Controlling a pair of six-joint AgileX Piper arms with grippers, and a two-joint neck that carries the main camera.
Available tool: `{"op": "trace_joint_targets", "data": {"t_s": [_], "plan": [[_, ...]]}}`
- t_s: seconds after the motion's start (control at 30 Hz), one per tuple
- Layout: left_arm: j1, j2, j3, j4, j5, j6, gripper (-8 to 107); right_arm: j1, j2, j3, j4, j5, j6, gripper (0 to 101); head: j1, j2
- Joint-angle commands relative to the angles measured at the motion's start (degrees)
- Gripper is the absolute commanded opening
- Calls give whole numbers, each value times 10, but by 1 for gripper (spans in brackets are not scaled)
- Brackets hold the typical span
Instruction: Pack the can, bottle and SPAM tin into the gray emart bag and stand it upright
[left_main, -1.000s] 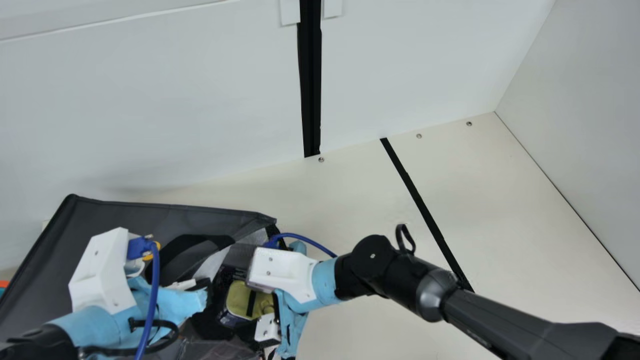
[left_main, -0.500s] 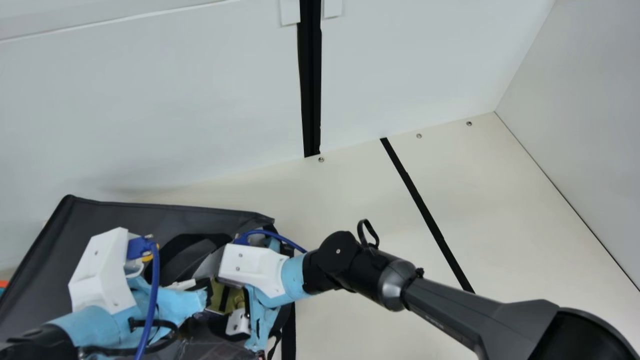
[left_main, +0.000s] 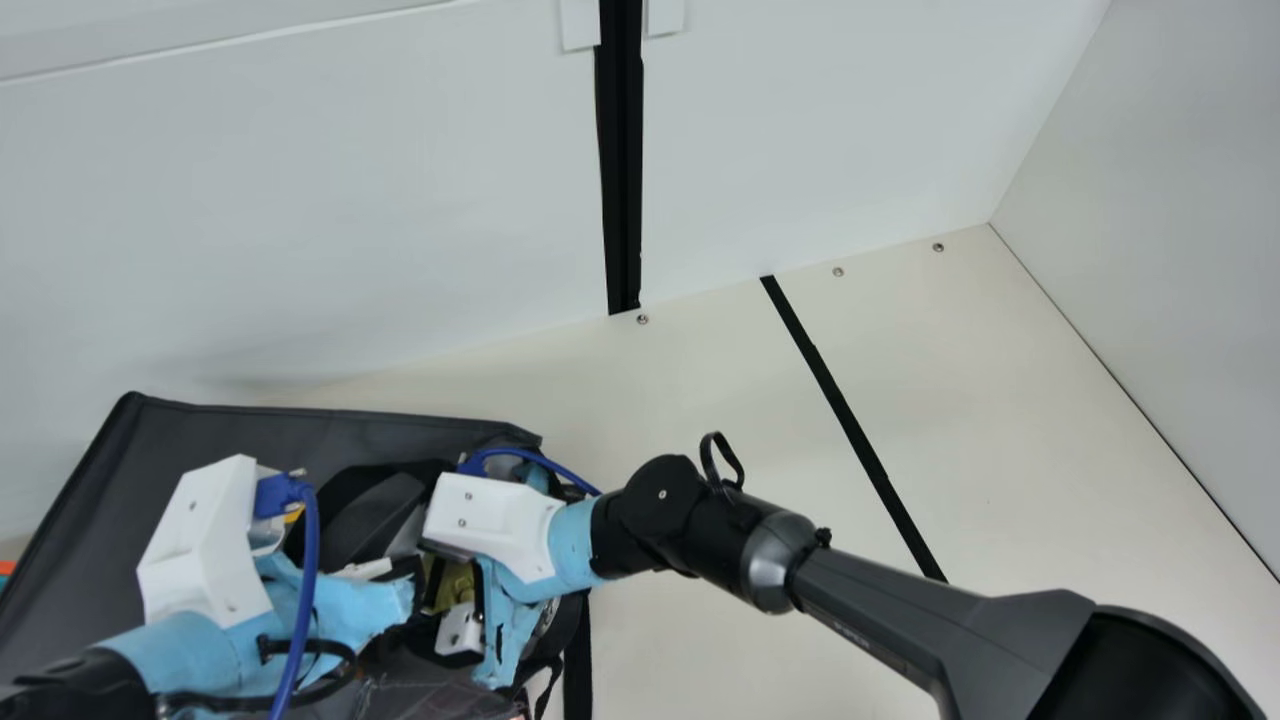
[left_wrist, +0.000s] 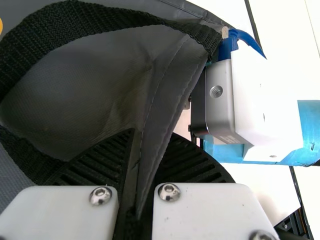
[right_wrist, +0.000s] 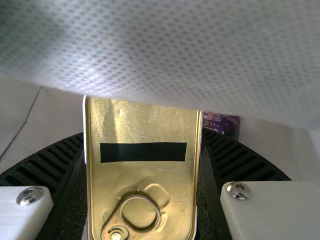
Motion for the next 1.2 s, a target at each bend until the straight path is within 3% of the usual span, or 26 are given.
{"op": "trace_joint_targets", "data": {"t_s": [0.0,0.73,1.17], "plan": [[0,0,0,0,0,0,-8,-1,-1,1,-2,0,0,20,-13,0],[0,0,0,0,0,0,-8,-16,-27,22,7,21,-4,94,-13,0],[0,0,0,0,0,0,-8,-55,-69,61,7,60,-10,95,-13,0]]}}
